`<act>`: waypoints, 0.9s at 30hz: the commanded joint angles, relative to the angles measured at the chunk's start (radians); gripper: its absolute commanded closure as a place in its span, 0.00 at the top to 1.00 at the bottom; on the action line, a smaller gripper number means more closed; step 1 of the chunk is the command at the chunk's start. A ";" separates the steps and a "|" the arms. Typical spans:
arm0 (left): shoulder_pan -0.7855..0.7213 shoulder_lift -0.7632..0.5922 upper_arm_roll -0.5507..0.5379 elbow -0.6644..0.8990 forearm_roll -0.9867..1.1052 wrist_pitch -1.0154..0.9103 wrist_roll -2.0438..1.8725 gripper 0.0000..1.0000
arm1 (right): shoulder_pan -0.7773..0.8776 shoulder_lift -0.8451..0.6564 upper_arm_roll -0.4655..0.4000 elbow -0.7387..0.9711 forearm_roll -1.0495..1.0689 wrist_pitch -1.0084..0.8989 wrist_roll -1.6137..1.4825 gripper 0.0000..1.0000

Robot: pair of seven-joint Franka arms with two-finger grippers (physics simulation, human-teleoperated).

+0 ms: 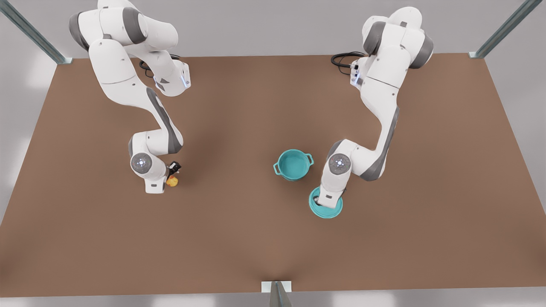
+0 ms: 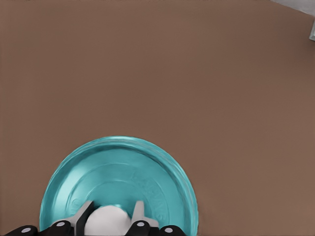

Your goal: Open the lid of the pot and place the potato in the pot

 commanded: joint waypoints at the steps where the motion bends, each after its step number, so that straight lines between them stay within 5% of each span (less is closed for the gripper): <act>1: 0.009 0.032 0.007 0.014 -0.005 0.064 0.243 0.45 | 0.001 0.006 0.000 0.001 0.005 0.013 -0.036 1.00; 2: 0.009 0.035 0.007 0.013 -0.004 0.064 0.247 0.46 | 0.001 0.006 0.002 0.001 0.006 0.013 -0.036 1.00; 3: 0.009 0.035 0.007 0.013 -0.002 0.064 0.249 0.88 | 0.001 0.006 0.003 0.002 0.019 0.013 -0.037 1.00; 4: 0.009 0.033 0.007 0.013 -0.002 0.064 0.247 1.00 | 0.006 0.006 0.003 0.002 0.019 0.013 -0.037 1.00; 8: 0.026 0.026 0.007 0.013 -0.001 0.064 0.296 1.00 | 0.006 0.003 0.012 0.027 0.019 -0.001 -0.040 1.00; 9: 0.109 -0.062 -0.005 0.008 -0.022 -0.070 0.545 1.00 | 0.006 0.003 0.012 0.028 0.019 -0.001 -0.040 1.00; 11: 0.249 -0.238 -0.005 0.271 -0.217 -0.860 1.009 1.00 | 0.006 0.005 0.018 0.033 0.020 0.001 -0.039 1.00; 12: 0.334 -0.413 -0.007 0.191 -0.260 -0.941 1.011 1.00 | 0.006 0.005 0.020 0.033 0.020 0.001 -0.039 1.00; 13: 0.342 -0.591 0.013 -0.064 -0.260 -0.763 1.014 1.00 | 0.006 0.006 0.020 0.031 0.020 0.001 -0.039 1.00; 16: 0.334 -0.487 0.007 0.014 -0.257 -0.758 1.016 1.00 | 0.006 0.014 0.020 0.031 0.020 0.007 -0.039 0.96; 24: 0.331 -0.468 0.005 0.049 -0.254 -0.756 1.010 1.00 | 0.009 0.032 0.038 0.033 0.048 0.010 -0.031 0.95; 27: 0.331 -0.467 0.007 0.049 -0.254 -0.756 1.010 1.00 | 0.008 0.032 0.038 0.033 0.048 0.010 -0.039 0.86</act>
